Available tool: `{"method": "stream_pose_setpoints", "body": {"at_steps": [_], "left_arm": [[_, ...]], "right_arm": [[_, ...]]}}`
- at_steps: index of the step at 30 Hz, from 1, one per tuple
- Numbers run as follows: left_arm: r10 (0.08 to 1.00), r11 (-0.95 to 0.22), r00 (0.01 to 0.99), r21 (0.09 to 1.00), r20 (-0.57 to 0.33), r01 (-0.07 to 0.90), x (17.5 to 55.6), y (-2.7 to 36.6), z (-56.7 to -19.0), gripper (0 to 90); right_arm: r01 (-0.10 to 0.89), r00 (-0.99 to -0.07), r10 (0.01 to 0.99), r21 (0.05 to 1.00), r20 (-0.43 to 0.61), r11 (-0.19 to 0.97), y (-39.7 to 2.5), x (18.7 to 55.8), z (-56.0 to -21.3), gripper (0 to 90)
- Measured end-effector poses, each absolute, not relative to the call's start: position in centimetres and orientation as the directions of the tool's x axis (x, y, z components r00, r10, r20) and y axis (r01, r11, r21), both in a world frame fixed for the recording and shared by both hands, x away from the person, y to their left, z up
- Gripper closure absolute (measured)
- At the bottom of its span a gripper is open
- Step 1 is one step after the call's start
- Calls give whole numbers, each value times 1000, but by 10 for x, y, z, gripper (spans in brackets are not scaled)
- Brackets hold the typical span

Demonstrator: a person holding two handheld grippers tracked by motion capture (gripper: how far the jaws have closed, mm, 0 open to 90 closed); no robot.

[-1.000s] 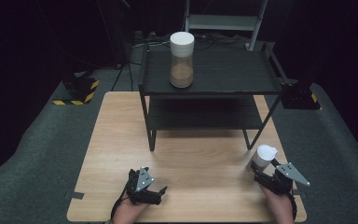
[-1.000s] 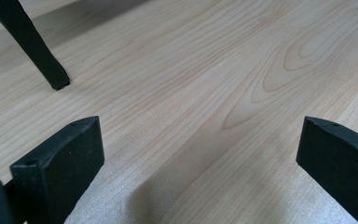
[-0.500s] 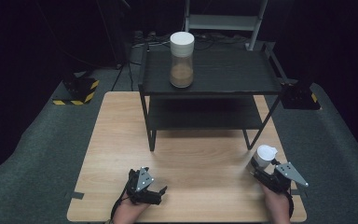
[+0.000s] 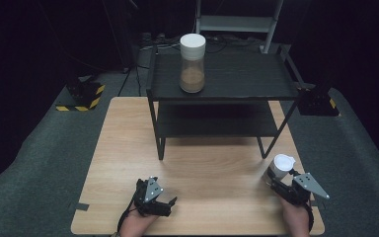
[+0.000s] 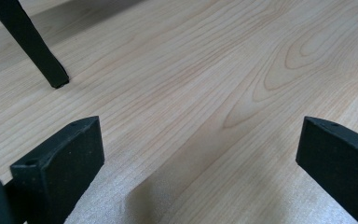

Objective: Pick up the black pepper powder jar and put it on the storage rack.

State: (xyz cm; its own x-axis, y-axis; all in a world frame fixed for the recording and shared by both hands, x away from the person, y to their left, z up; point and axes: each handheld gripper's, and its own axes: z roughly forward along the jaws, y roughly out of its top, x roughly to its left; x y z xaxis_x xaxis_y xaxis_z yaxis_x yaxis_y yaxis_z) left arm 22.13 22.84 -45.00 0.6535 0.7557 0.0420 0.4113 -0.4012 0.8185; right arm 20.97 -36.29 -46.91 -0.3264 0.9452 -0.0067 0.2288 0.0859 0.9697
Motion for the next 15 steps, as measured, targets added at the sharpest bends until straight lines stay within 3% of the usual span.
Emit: {"method": "stream_pose_setpoints", "body": {"at_steps": [15], "left_arm": [[751,-400,659,822,40,406,221,230,-450,12]], "right_arm": [[182,-372,928,978,-31,106,-364,195,-460,299]]}}
